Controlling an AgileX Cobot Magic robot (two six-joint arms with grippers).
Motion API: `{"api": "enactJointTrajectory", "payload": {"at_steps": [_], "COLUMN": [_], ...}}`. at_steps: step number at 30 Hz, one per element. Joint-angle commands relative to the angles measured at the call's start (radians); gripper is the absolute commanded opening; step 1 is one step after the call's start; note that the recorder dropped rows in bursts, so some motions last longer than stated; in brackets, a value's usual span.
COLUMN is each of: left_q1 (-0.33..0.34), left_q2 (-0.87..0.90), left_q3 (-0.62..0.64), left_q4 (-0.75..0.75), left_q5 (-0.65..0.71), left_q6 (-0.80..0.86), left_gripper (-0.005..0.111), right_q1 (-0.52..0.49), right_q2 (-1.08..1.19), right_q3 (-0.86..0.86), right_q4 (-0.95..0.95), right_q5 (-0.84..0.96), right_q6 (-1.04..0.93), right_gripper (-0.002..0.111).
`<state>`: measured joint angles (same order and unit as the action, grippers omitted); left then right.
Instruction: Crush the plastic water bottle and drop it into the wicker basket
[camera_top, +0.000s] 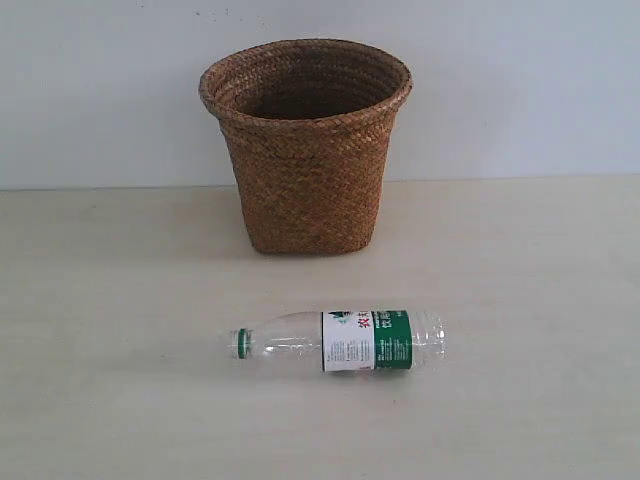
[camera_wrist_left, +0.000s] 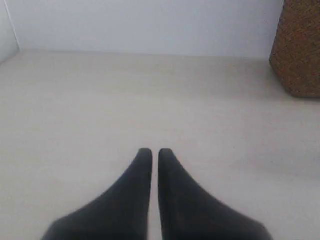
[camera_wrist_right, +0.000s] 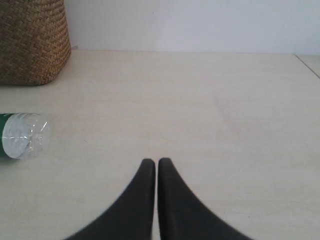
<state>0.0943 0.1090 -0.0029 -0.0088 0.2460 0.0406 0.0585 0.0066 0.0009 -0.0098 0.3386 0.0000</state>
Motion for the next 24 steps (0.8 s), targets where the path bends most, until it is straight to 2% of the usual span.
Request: {"api": "enactJointTrajectory", "payload": {"at_steps": [1, 2, 3, 6, 8, 9, 11, 13, 15, 16, 17, 21, 24], "left_q1": [0.003, 0.003, 0.003, 0.003, 0.001, 0.001, 0.001, 0.001, 0.001, 0.001, 0.001, 0.001, 0.001], "left_q2": [-0.002, -0.002, -0.002, -0.002, -0.002, -0.002, 0.006, 0.041, 0.163, 0.202, 0.271, 0.366, 0.39], "left_q3": [0.003, 0.003, 0.003, 0.003, 0.003, 0.003, -0.036, -0.125, -0.287, -0.33, -0.412, -0.526, -0.545], "left_q4": [-0.023, -0.071, -0.145, -0.156, -0.179, -0.179, -0.091, 0.028, 0.205, 0.236, 0.261, 0.253, 0.179], "left_q5": [-0.246, -0.306, -0.441, -0.715, -0.828, -0.83, -0.765, -0.627, -0.393, -0.343, -0.237, -0.03, -0.023], "left_q6": [-0.012, -0.067, -0.138, -0.152, -0.338, -0.343, -0.359, -0.431, -0.555, -0.588, -0.621, -0.619, -0.619], "left_gripper": [0.004, 0.004, 0.004, 0.004, 0.004, 0.004, 0.004, 0.004, 0.004, 0.004, 0.004, 0.004, 0.004], "right_q1": [-0.008, -0.008, -0.008, -0.008, -0.008, -0.008, -0.008, -0.008, -0.008, -0.008, -0.008, -0.008, -0.008], "right_q2": [-0.007, -0.007, -0.007, -0.007, -0.007, -0.007, -0.007, -0.007, -0.007, -0.007, -0.007, -0.007, -0.007], "right_q3": [-0.001, -0.001, -0.001, -0.001, -0.001, -0.001, -0.001, -0.001, -0.001, -0.001, -0.001, -0.001, -0.001], "right_q4": [-0.001, -0.001, -0.001, -0.001, -0.001, -0.001, -0.001, -0.001, -0.001, -0.001, -0.001, -0.001, -0.001], "right_q5": [-0.008, -0.008, -0.008, -0.008, -0.008, -0.008, -0.008, -0.008, -0.008, -0.008, -0.008, -0.008, -0.008], "right_q6": [0.0, 0.0, 0.0, 0.0, 0.0, 0.0, 0.0, 0.0, 0.0, 0.0, 0.0, 0.0, 0.0], "right_gripper": [0.0, 0.0, 0.0, 0.0, 0.0, 0.0, 0.0, 0.0, 0.0, 0.0, 0.0, 0.0, 0.0]}}
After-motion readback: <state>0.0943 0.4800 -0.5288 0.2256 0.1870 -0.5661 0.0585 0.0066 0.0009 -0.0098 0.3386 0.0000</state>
